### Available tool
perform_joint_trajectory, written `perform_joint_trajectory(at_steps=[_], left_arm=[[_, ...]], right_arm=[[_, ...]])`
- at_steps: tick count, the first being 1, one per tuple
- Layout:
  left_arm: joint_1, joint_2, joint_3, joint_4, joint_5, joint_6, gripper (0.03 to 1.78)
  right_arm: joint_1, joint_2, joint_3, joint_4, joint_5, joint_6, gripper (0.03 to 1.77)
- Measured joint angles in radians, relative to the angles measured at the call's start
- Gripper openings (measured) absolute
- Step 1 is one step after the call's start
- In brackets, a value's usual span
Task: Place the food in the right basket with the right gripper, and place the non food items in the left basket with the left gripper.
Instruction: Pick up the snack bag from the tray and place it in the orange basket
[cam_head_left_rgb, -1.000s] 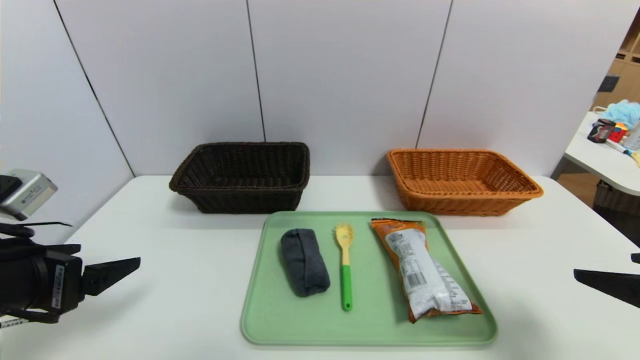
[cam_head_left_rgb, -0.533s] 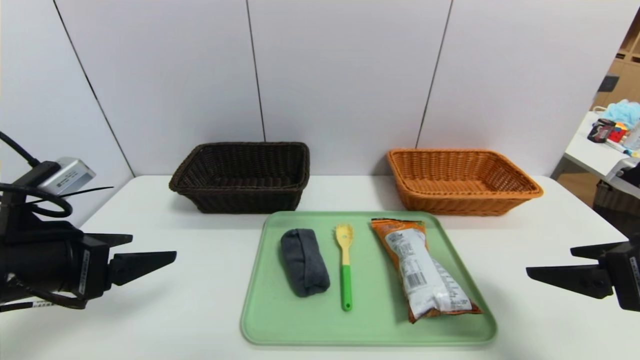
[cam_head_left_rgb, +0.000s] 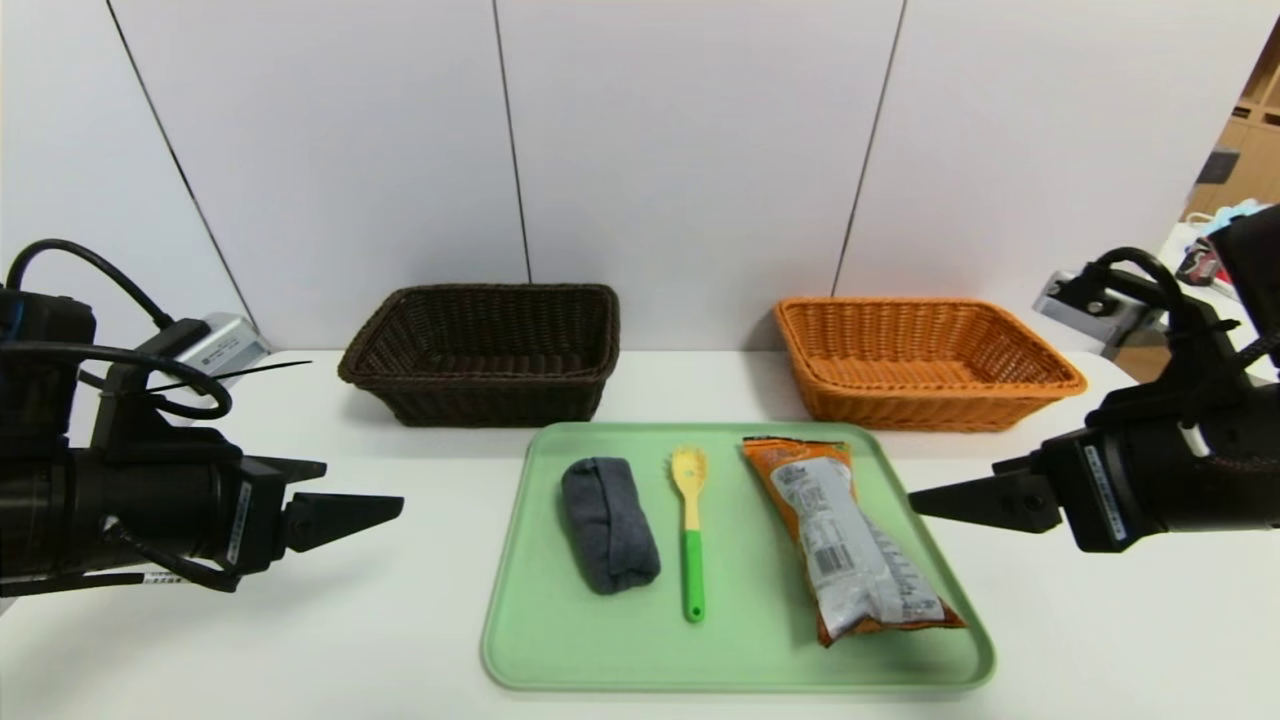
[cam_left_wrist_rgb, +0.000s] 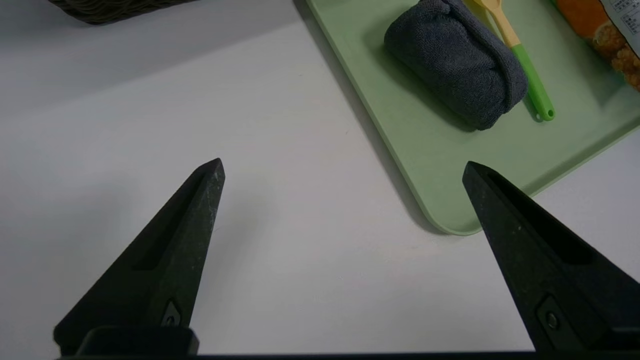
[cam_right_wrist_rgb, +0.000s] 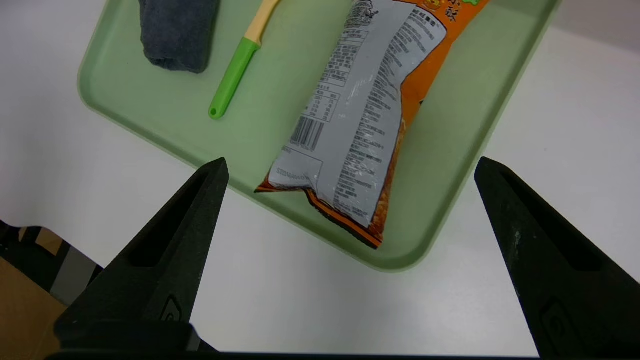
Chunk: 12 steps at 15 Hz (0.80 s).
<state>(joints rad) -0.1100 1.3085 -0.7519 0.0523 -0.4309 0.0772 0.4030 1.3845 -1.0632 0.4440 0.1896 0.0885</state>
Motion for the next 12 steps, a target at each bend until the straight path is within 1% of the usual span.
perform_joint_trajectory(at_steps=[1, 3, 5, 7, 8, 12], left_arm=[[-0.004, 0.002, -0.001, 0.0, 0.0, 0.0, 1.69], [-0.011, 0.003, -0.002, 0.0, 0.0, -0.001, 1.69], [-0.017, 0.002, 0.0, 0.0, 0.0, -0.001, 1.69], [-0.026, 0.0, 0.0, 0.0, 0.002, -0.002, 1.69], [-0.029, -0.001, 0.001, 0.001, 0.002, -0.002, 1.69], [-0.032, -0.003, 0.007, 0.0, 0.002, -0.001, 1.69]], right_arm=[[0.032, 0.025, -0.017, 0.001, -0.042, 0.023, 1.7], [0.101, 0.082, -0.05, 0.013, -0.159, 0.077, 1.7], [0.153, 0.136, -0.091, 0.052, -0.25, 0.142, 1.7], [0.194, 0.183, -0.123, 0.095, -0.307, 0.192, 1.7], [0.208, 0.208, -0.134, 0.103, -0.327, 0.201, 1.7], [0.228, 0.316, -0.172, 0.104, -0.373, 0.234, 1.7]])
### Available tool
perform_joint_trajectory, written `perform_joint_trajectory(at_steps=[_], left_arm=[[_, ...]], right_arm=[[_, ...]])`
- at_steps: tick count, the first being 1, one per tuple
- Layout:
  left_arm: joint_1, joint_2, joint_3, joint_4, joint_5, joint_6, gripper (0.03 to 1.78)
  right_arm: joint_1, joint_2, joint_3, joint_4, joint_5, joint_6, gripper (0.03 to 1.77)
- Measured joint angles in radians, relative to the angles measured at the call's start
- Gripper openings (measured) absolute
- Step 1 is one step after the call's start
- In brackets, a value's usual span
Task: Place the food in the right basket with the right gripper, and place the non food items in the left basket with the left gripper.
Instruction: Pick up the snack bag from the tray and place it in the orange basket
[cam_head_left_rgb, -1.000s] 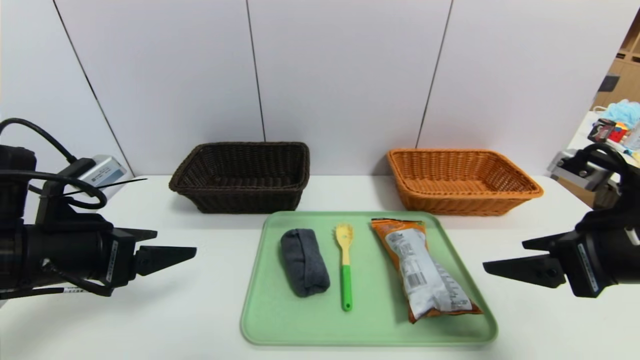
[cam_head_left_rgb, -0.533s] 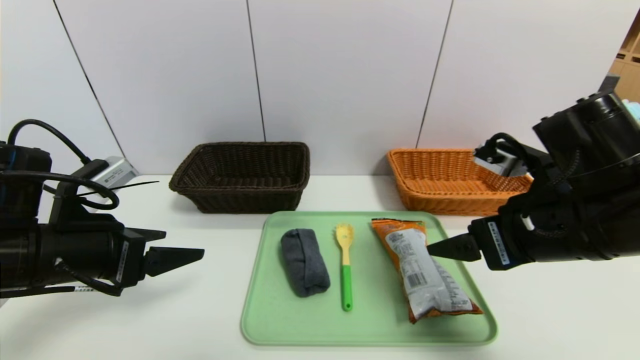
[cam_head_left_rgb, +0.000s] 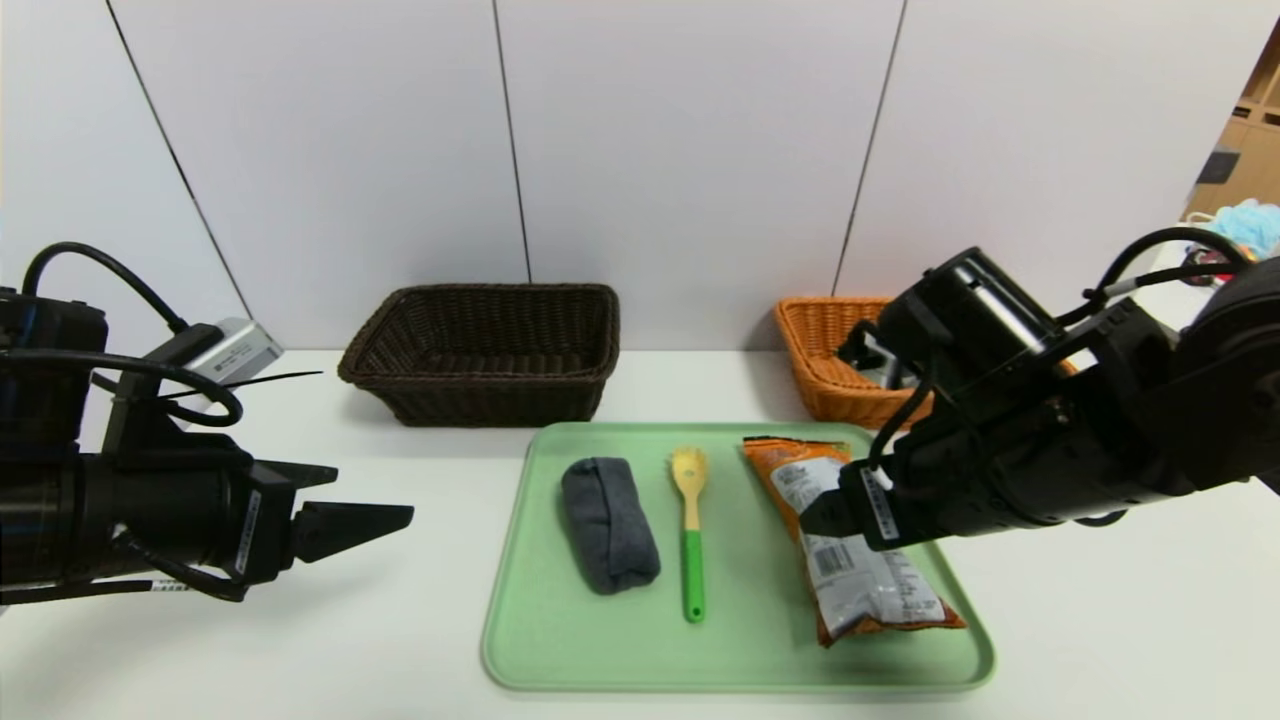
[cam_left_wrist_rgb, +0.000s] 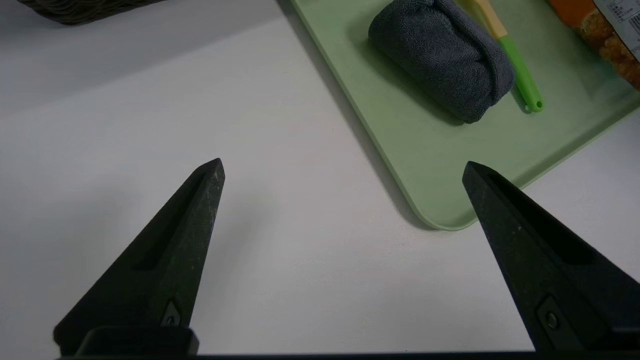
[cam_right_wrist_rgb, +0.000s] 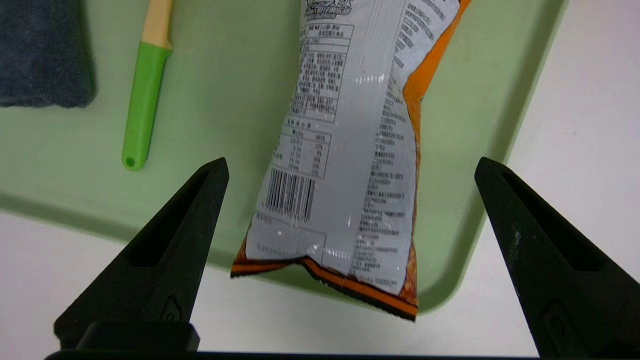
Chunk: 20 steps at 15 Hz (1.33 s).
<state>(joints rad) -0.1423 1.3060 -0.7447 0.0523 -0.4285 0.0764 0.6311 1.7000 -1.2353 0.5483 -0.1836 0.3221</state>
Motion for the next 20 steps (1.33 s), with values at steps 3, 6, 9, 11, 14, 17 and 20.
perform_joint_trajectory(at_steps=[3, 6, 9, 11, 14, 17, 20], left_arm=[[0.0, 0.0, 0.001, 0.0, 0.0, 0.0, 1.69], [0.0, 0.0, 0.009, 0.0, 0.0, 0.0, 1.69], [0.0, 0.0, 0.014, 0.0, 0.001, 0.0, 1.69], [0.0, 0.001, 0.014, 0.0, 0.001, -0.001, 1.69], [0.0, 0.001, 0.021, 0.0, 0.001, -0.001, 1.69], [0.0, 0.001, 0.026, 0.0, 0.001, -0.001, 1.69], [0.0, 0.0, 0.027, 0.0, 0.001, -0.002, 1.69]], right_arm=[[0.003, 0.086, -0.042, -0.002, -0.019, 0.03, 1.7], [0.003, 0.158, -0.071, -0.006, -0.055, 0.056, 1.7], [-0.01, 0.207, -0.087, -0.009, -0.067, 0.063, 1.7], [-0.018, 0.237, -0.098, -0.009, -0.069, 0.064, 1.7], [-0.023, 0.265, -0.102, -0.005, -0.065, 0.069, 1.7], [-0.029, 0.27, -0.103, -0.007, -0.051, 0.073, 1.7], [-0.03, 0.27, -0.104, -0.003, -0.03, 0.089, 1.33]])
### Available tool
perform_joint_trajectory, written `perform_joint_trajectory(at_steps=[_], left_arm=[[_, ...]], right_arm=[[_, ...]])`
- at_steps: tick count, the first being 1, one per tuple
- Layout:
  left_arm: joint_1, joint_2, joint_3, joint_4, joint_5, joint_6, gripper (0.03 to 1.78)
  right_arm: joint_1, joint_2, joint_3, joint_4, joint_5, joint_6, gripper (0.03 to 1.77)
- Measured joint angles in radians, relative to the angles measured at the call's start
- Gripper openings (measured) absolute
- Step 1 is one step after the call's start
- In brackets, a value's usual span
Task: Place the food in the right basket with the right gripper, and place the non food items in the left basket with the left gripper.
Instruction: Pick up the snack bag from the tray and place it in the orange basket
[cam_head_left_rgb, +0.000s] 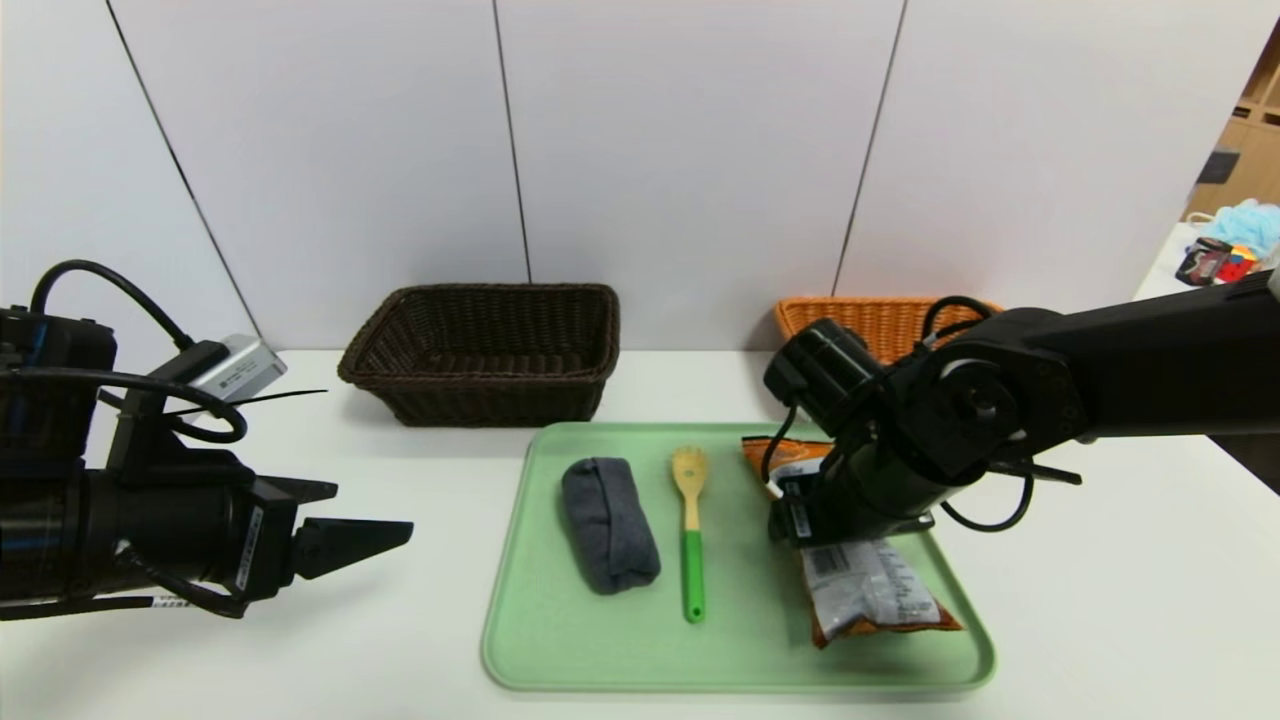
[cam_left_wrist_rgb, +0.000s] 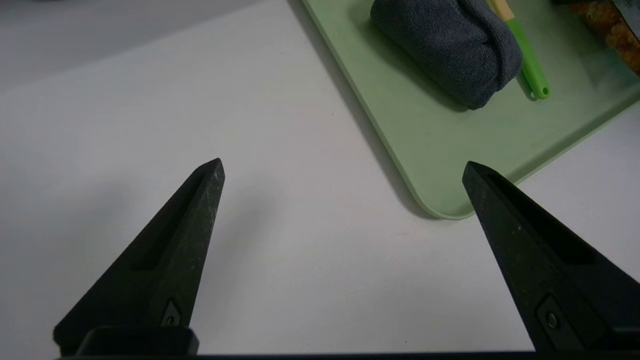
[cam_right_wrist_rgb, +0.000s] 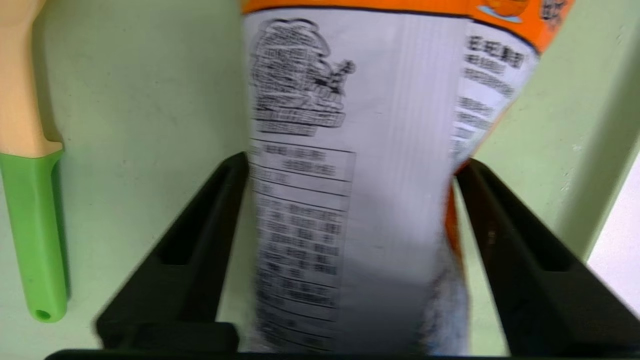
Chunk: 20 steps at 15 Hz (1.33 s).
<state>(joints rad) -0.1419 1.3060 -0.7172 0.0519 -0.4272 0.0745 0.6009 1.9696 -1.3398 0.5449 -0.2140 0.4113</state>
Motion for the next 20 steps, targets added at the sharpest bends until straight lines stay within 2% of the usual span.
perform_joint_trajectory(at_steps=[2, 5, 6, 9, 17, 20], left_arm=[[0.0, -0.001, 0.001, 0.0, 0.0, 0.0, 1.69], [0.0, -0.003, 0.001, 0.0, 0.0, 0.0, 1.69], [0.0, -0.004, 0.001, 0.0, 0.0, -0.001, 1.69], [0.0, -0.01, 0.003, 0.001, 0.0, -0.001, 1.69], [0.0, -0.025, 0.006, 0.001, -0.001, -0.001, 1.69], [0.0, -0.035, 0.008, 0.001, -0.001, 0.0, 1.69]], right_arm=[[0.0, 0.001, -0.002, 0.003, 0.003, 0.013, 1.05], [0.0, -0.003, -0.003, 0.003, 0.002, 0.013, 0.76], [0.0, -0.008, -0.007, 0.003, 0.0, 0.013, 0.52], [-0.001, -0.05, -0.022, 0.007, 0.002, 0.003, 0.46], [-0.003, -0.284, -0.117, 0.041, -0.004, -0.072, 0.46], [-0.069, -0.349, -0.13, 0.04, -0.003, -0.194, 0.46]])
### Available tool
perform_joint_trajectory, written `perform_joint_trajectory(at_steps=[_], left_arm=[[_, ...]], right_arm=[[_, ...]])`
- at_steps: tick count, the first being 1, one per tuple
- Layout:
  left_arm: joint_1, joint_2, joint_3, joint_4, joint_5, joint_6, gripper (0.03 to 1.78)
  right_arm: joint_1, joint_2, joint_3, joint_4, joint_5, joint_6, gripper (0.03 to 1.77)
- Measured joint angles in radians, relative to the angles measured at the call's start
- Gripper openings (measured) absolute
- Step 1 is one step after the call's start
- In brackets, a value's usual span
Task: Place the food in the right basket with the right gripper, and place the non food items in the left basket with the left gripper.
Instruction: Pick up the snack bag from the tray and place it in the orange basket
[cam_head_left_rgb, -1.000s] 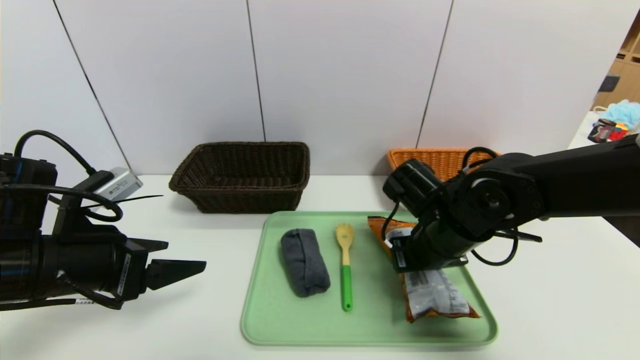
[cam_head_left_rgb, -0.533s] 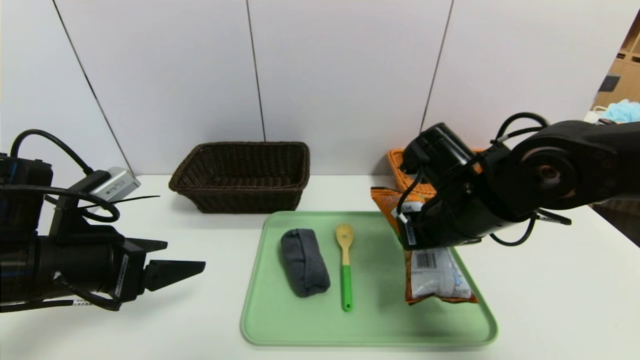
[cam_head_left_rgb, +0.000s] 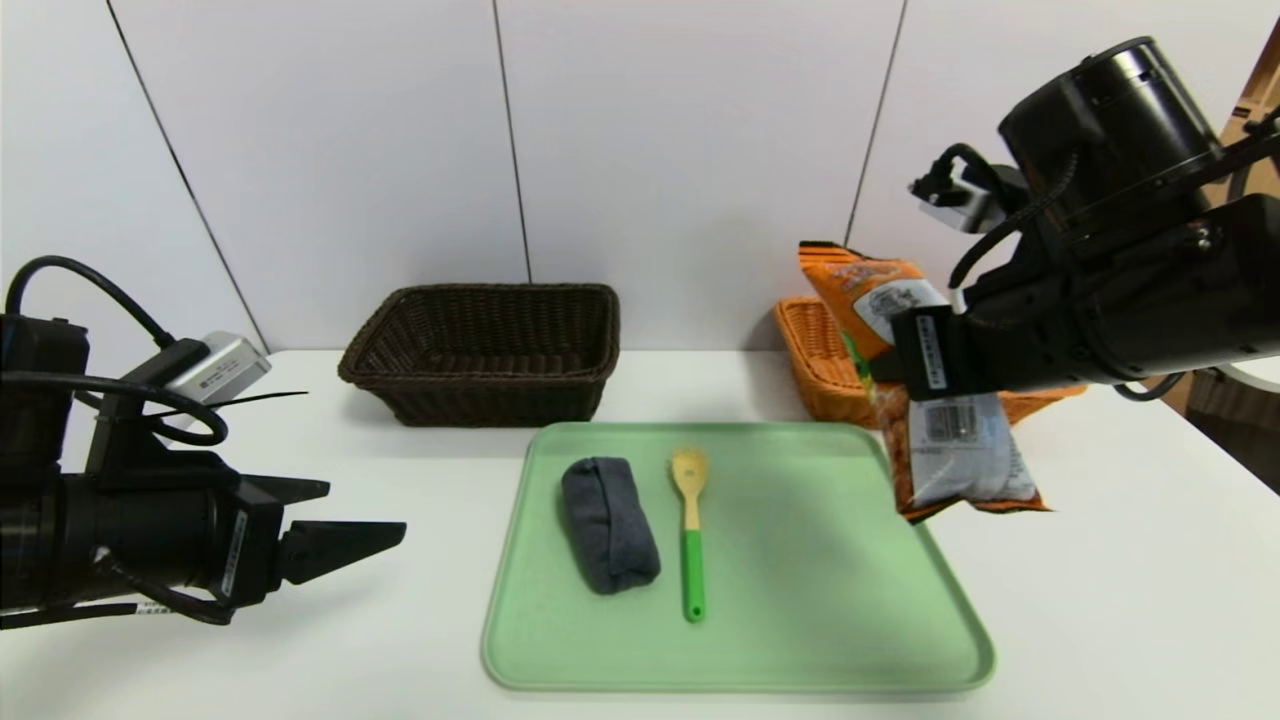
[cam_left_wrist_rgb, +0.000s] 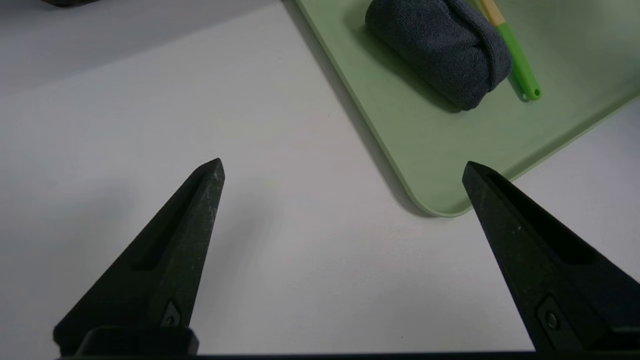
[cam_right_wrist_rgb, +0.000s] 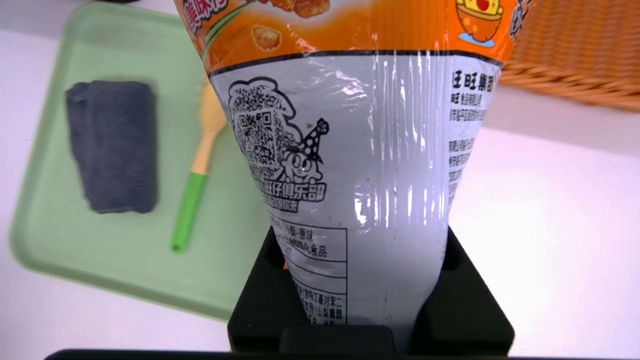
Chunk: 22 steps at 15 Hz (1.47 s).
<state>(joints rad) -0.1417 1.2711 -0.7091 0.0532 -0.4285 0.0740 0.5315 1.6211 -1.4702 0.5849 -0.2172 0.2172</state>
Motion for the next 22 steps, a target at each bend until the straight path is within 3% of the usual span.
perform_joint_trajectory(at_steps=[5, 10, 17, 19, 22], left_arm=[[0.0, -0.006, 0.006, -0.001, 0.0, -0.003, 1.69], [0.0, -0.006, 0.03, -0.019, 0.0, -0.003, 1.69], [-0.001, -0.006, 0.072, -0.071, -0.001, -0.008, 1.69], [-0.001, -0.006, 0.091, -0.094, -0.001, -0.008, 1.69], [-0.001, -0.003, 0.107, -0.1, -0.002, -0.005, 1.69]], right_arm=[[-0.181, -0.044, 0.025, -0.011, 0.01, -0.347, 0.45], [-0.359, -0.061, 0.029, -0.041, 0.133, -0.772, 0.44], [-0.452, -0.034, 0.038, -0.091, 0.152, -1.232, 0.44], [-0.47, -0.002, 0.038, -0.13, 0.15, -1.308, 0.44], [-0.475, 0.08, 0.031, -0.299, 0.15, -1.344, 0.44]])
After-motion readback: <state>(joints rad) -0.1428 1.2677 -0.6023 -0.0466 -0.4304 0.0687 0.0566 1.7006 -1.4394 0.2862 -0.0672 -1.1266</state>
